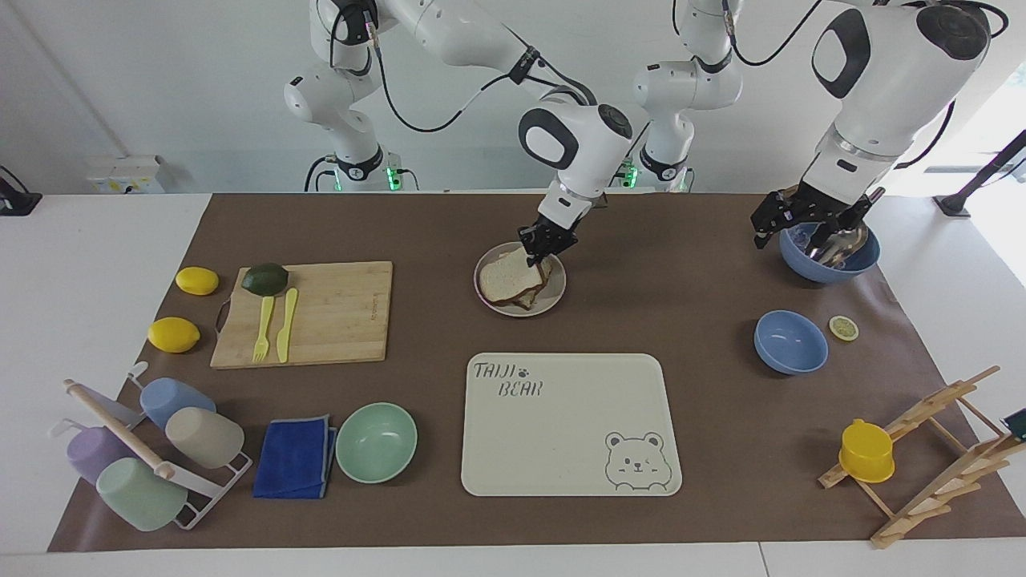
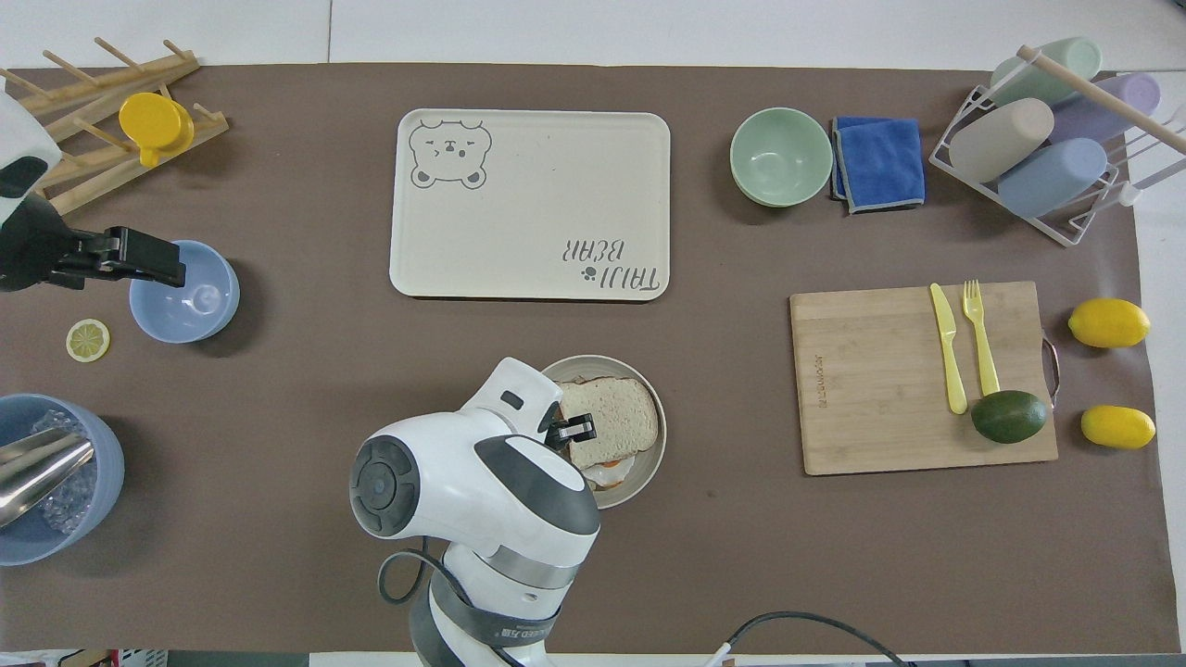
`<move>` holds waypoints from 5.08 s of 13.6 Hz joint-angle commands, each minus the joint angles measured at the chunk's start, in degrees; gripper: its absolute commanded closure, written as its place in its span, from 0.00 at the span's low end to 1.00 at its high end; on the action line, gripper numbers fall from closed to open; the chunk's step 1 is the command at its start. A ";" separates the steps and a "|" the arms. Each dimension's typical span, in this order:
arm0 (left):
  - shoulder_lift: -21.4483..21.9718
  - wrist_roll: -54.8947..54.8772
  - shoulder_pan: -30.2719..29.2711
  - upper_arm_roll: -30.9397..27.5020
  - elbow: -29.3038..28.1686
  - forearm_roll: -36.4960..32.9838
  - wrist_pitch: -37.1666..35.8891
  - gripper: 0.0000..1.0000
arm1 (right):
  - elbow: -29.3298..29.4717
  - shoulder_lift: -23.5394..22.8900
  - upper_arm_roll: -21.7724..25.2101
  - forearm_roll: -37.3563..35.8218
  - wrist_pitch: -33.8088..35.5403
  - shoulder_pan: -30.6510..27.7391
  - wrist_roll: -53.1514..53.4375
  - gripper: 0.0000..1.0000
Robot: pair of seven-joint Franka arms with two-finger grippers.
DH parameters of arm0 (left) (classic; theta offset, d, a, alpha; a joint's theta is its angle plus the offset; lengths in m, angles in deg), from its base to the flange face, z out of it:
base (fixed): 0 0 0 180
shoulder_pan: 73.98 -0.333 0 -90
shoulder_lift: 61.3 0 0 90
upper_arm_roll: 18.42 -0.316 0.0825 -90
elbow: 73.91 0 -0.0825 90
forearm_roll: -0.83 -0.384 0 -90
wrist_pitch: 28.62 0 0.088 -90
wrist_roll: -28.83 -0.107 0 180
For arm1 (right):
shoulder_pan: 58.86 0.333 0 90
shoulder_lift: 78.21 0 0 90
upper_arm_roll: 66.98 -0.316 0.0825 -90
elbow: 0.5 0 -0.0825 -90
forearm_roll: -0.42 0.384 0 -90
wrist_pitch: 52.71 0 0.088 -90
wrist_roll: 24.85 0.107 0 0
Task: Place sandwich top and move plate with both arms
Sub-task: 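Carry the bread slice with the right gripper and lay it on the egg, then open the right gripper and withdraw it from the plate, then reach the left gripper to the plate rim and grasp it, then lift the plate with the left gripper and set it on the bear tray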
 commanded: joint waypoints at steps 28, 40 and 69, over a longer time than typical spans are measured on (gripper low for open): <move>-3.12 10.19 26.92 0.76 -38.82 21.28 43.17 0.13 | 1.73 23.50 11.18 18.38 21.17 -43.87 -49.80 0.00; -3.99 10.19 29.91 0.76 -40.67 24.97 45.45 0.51 | 1.02 25.18 11.97 18.29 22.59 -42.90 -49.54 0.00; -34.14 9.75 12.68 -0.03 9.43 21.90 29.46 1.00 | 0.94 25.44 11.71 18.47 23.11 -43.51 -49.80 0.00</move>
